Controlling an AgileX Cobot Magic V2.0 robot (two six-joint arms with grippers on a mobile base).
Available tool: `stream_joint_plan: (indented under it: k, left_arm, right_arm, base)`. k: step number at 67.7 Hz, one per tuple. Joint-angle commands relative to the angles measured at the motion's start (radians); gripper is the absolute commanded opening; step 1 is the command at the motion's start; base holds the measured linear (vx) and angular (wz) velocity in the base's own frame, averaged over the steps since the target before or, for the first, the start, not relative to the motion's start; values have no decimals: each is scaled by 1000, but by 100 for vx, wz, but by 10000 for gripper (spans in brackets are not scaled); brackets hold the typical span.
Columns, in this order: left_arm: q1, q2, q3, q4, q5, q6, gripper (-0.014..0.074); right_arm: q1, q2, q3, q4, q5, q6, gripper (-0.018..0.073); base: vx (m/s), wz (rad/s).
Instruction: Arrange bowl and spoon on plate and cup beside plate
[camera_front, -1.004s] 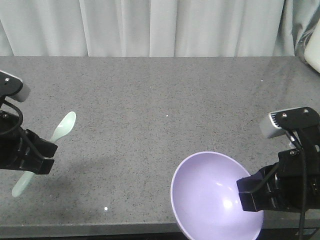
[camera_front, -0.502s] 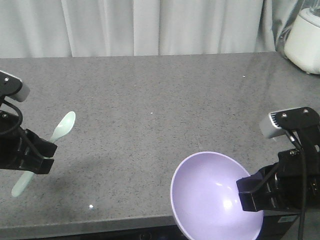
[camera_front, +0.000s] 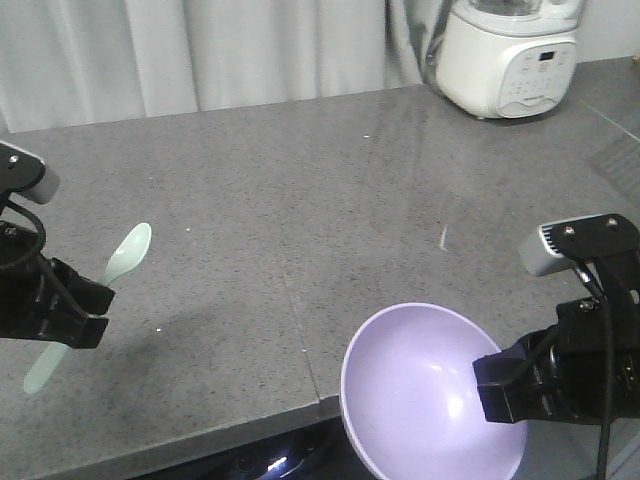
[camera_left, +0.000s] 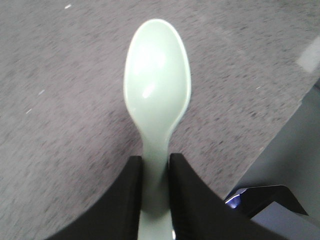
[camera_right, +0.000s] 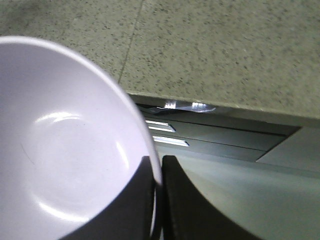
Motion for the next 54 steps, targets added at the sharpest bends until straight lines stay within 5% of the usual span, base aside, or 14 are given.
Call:
stream_joint_plan:
  k: [1,54]
  left_arm:
    - [-6,-20,-25,-23,-50,-1,77]
    - [-6,-20,-25,-23,-50,-1,77]
  right_arm:
    - [0,-14,-28,23,-42,-2,-1]
    - [0,-14,-28,23,-42,-2,-1]
  base:
    - [-2,-49]
    - [-3,-40]
